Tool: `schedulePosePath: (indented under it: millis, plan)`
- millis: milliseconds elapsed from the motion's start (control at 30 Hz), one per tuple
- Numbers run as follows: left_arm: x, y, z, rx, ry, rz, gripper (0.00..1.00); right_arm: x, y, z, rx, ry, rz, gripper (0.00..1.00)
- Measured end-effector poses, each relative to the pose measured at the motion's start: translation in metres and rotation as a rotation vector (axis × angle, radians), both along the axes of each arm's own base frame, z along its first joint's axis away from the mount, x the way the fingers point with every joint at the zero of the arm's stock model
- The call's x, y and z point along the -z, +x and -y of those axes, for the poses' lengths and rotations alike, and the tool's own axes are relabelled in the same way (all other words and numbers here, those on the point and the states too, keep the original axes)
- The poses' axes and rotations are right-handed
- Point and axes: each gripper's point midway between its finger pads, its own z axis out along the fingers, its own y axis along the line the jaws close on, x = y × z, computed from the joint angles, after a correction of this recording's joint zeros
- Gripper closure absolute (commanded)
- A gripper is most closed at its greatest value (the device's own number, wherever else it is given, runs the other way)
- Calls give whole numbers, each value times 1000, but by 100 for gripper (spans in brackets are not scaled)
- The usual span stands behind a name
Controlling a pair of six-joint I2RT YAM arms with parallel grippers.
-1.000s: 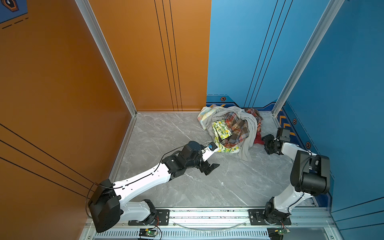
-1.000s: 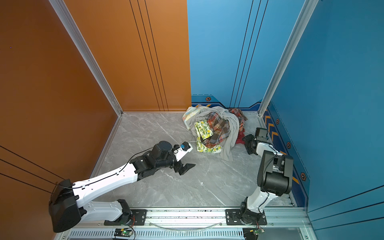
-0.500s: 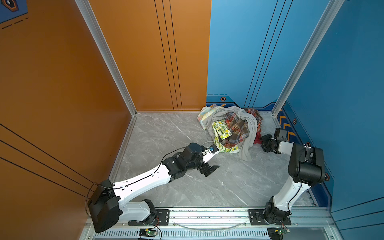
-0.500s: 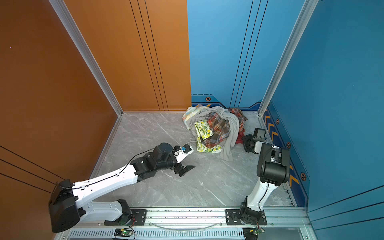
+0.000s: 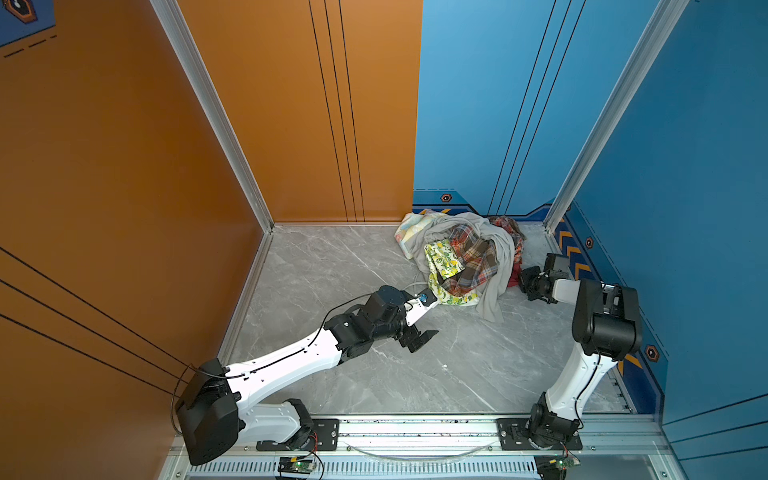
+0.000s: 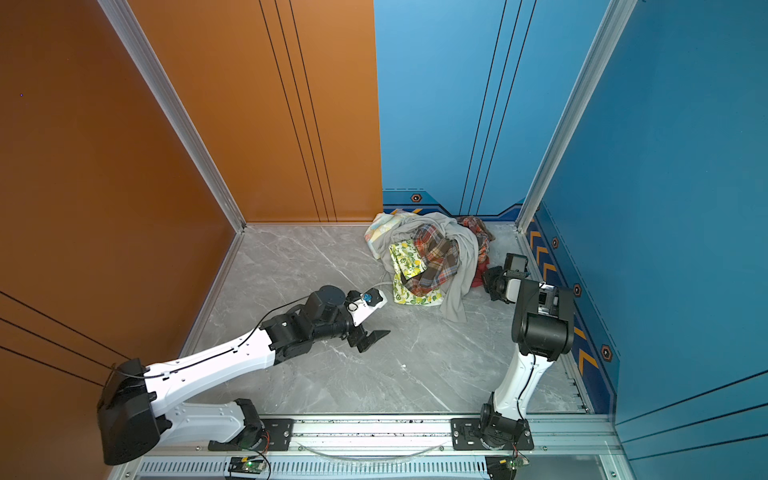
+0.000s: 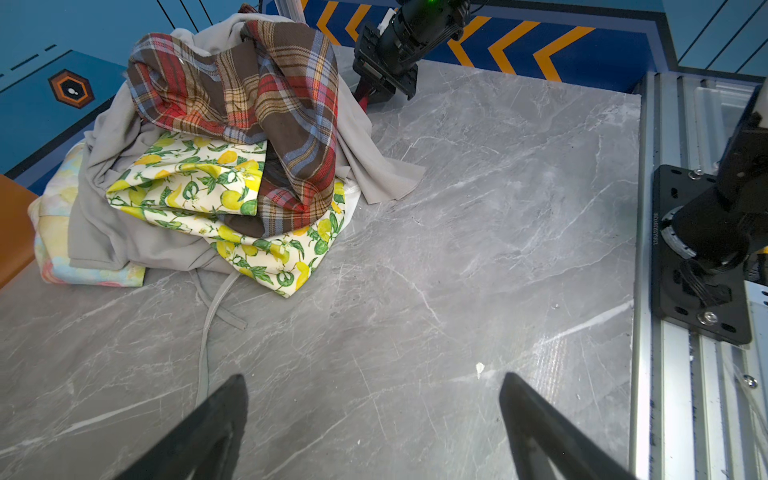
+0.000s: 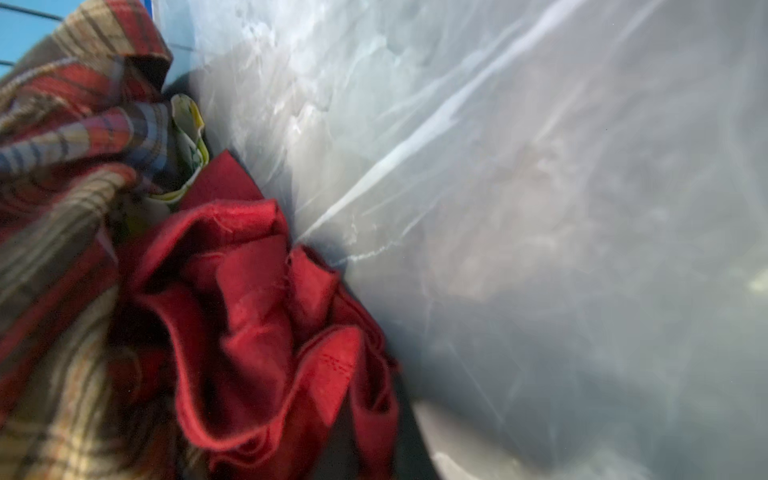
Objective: Pick out a specific cloth from the pile
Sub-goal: 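Close the right gripper on the red cloth, then lift the red cloth high out of the pile with the right gripper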
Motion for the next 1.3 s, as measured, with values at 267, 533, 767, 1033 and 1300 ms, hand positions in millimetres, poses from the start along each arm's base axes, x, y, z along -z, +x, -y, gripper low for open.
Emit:
schedulePosePath:
  millis: [267,533,767,1033,1300]
  plan:
    - [-2,2,-2,-12,0,9,4,-47,25,-1,-24,-89,63,100]
    - [-2,6,-5,-38,2,12,3,-124,37,-9,-41,-204,159,100]
    - [-2,13,-10,-78,-11,-8,3,-177,49,-3,-29,-269,217,100]
    - [-2,22,-17,-119,-18,-18,3,-258,63,-4,-30,-341,350,100]
    - [-4,33,-26,-171,-40,-34,3,-340,72,-30,-66,-377,524,100]
